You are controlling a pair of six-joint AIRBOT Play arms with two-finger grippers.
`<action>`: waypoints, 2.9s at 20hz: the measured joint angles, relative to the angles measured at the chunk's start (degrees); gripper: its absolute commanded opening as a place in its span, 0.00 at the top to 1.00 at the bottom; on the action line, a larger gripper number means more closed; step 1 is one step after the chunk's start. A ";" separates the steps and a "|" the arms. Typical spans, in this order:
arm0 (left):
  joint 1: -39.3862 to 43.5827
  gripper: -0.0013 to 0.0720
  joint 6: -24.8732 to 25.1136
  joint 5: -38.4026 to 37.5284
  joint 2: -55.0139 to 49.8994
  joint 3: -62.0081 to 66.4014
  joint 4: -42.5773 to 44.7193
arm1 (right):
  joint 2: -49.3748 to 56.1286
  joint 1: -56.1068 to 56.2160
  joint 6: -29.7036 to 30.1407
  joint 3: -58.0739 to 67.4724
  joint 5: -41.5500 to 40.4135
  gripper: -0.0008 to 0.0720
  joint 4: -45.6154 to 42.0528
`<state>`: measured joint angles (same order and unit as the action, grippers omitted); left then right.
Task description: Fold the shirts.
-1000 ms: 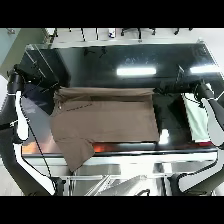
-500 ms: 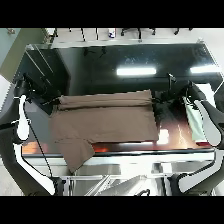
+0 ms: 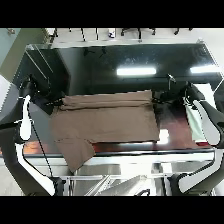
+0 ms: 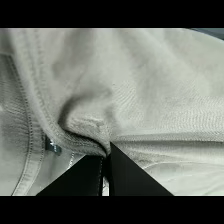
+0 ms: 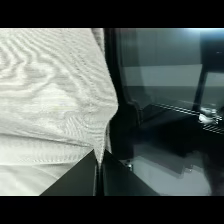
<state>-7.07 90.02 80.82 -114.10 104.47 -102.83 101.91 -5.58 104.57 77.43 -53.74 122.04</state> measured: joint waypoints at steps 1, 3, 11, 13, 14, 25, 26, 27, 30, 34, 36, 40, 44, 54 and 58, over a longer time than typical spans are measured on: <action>0.13 0.18 0.00 0.07 0.00 0.00 -0.02 | 0.00 0.13 -0.02 0.00 -0.28 0.79 0.22; 0.22 0.06 -0.15 1.40 0.00 0.59 -0.04 | -0.02 0.22 -0.02 0.00 -1.20 0.44 0.50; -0.90 0.07 -3.72 17.40 4.37 9.09 -0.59 | -8.26 -5.66 0.50 -0.26 -15.30 0.29 0.94; -1.11 0.07 -4.07 18.86 10.01 2.60 -0.46 | -11.72 -8.46 2.01 -2.32 -18.99 0.29 0.94; -1.40 0.07 -4.07 18.84 13.77 -2.67 -0.42 | -13.44 -9.77 3.06 -4.04 -20.09 0.29 0.94; -14.16 0.07 1.16 0.28 53.96 -70.29 -12.17 | -20.28 -20.26 13.31 -20.13 -19.85 0.29 7.26; -14.80 0.07 1.84 -1.01 54.99 -73.31 -13.27 | -20.28 -20.39 13.62 -20.37 -19.71 0.29 7.54; -15.32 0.07 2.38 -2.43 55.63 -76.00 -14.12 | -20.28 -20.48 13.86 -20.52 -19.67 0.29 7.69; -16.09 0.07 3.72 -5.73 54.84 -80.13 -15.63 | -20.28 -20.65 14.47 -20.81 -19.50 0.29 8.09; -16.41 0.07 4.57 -6.45 50.56 -79.87 -17.16 | -20.28 -20.72 14.67 -21.22 -19.52 0.29 8.41; -16.46 0.54 4.92 -7.34 48.39 -78.71 -17.64 | -20.28 -20.72 15.02 -21.99 -19.52 0.29 8.98; -16.15 0.95 6.08 -11.06 45.62 -74.93 -16.85 | -20.31 -20.63 15.54 -25.35 -19.30 0.29 10.56; -13.38 0.95 6.43 -10.10 44.85 -70.58 -17.09 | -20.28 -19.56 16.15 -29.99 -17.55 0.29 11.02; -7.61 0.95 6.58 -4.28 46.69 -60.19 -17.20 | -18.01 -12.13 13.64 -35.58 -16.83 0.44 7.87; -7.13 0.95 6.60 -5.14 52.24 -58.25 -17.16 | -17.18 -7.72 14.88 -36.20 -13.79 0.96 9.94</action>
<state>-14.20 96.62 75.68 -61.87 46.22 -119.98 84.73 -13.30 119.46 41.23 -67.53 131.98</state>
